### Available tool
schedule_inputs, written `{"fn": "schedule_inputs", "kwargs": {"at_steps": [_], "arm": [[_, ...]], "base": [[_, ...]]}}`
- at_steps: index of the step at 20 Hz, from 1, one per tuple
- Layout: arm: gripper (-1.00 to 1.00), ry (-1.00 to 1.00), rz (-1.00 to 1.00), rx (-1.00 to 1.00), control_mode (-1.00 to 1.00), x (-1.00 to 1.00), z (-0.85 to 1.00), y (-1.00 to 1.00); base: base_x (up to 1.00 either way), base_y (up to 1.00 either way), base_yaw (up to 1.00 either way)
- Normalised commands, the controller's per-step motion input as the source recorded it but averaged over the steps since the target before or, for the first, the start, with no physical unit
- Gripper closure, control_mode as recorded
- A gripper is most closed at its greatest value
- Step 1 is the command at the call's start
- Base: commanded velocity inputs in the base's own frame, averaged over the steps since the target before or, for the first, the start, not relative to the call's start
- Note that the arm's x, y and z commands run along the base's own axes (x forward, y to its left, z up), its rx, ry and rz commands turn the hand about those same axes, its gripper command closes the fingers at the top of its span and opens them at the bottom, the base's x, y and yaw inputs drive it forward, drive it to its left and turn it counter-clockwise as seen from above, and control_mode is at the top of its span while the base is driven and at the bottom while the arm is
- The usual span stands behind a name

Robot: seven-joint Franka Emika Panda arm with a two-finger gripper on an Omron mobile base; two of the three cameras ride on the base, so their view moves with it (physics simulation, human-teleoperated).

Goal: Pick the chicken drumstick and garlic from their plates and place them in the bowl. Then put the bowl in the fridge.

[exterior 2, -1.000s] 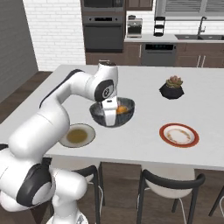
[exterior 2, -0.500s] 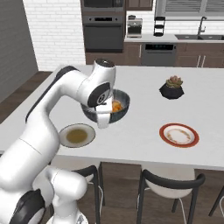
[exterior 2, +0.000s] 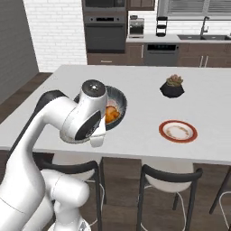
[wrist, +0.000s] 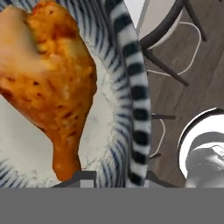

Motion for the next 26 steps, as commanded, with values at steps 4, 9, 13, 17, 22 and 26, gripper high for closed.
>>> {"fn": "schedule_inputs", "kwargs": {"at_steps": [4, 9, 13, 17, 22, 26], "arm": [[1.0, 0.0, 0.0, 0.0, 1.0, 0.0, 0.0, 0.0], [1.0, 0.0, 0.0, 0.0, 1.0, 0.0, 0.0, 0.0], [1.0, 0.0, 0.0, 0.0, 1.0, 0.0, 0.0, 0.0], [1.0, 0.0, 0.0, 0.0, 1.0, 0.0, 0.0, 0.0], [1.0, 0.0, 0.0, 0.0, 1.0, 0.0, 0.0, 0.0], [1.0, 0.0, 0.0, 0.0, 1.0, 0.0, 0.0, 0.0]], "base": [[-0.4, -0.94, -0.24], [-0.31, -1.0, -0.29], [-0.13, -1.0, -0.42], [-0.04, -0.89, -0.61], [0.0, -0.29, -0.86], [0.0, -0.01, -0.97]]}}
